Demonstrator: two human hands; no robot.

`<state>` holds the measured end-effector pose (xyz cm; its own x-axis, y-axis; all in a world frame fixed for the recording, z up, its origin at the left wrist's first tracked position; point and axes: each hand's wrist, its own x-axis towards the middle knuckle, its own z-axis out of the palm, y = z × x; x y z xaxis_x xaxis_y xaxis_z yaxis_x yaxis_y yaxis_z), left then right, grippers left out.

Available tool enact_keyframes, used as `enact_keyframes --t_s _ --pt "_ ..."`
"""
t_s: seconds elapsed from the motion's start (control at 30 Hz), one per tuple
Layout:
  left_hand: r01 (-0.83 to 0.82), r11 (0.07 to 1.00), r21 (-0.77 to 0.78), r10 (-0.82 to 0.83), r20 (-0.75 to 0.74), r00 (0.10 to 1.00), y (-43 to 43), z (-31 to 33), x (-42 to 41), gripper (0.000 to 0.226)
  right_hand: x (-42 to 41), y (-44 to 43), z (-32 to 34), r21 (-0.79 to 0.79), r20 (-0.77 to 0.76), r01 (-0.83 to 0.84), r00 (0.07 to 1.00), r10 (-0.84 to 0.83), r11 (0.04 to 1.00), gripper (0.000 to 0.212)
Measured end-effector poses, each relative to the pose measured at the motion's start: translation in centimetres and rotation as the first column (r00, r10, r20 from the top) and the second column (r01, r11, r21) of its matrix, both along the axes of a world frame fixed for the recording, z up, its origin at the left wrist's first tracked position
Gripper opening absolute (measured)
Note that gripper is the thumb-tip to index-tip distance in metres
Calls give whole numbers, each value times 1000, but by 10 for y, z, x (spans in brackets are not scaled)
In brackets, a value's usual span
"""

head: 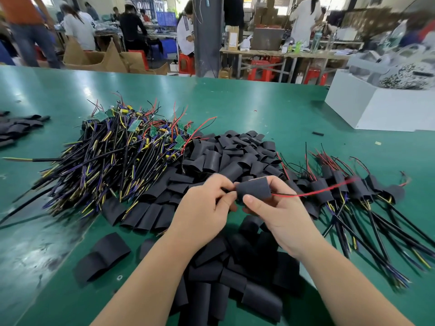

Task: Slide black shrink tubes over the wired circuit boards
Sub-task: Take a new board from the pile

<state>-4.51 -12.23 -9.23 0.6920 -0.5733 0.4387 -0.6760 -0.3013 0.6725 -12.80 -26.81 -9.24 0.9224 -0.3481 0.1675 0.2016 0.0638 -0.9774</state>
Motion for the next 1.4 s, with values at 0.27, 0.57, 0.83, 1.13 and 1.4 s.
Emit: enact_keyframes --t_s 0.27,0.57,0.83,1.13,1.4 --pt "-238 969 -66 236 -30 971 13 5 19 33 -3 -19 31 556 16 119 988 -153 822 10" --pt "-698 603 386 725 98 681 42 -3 50 41 -37 -90 55 215 -82 667 740 -668 713 9" --pt "-729 496 472 748 193 635 52 -10 66 33 -33 -86 29 -781 -36 509 543 -839 363 49" --pt "-818 572 53 800 184 571 49 -7 62 18 -14 -48 17 -782 91 458 755 -649 423 24" --pt "-371 902 -220 425 302 853 27 4 37 13 -11 -16 22 38 -84 25 996 -22 999 42"
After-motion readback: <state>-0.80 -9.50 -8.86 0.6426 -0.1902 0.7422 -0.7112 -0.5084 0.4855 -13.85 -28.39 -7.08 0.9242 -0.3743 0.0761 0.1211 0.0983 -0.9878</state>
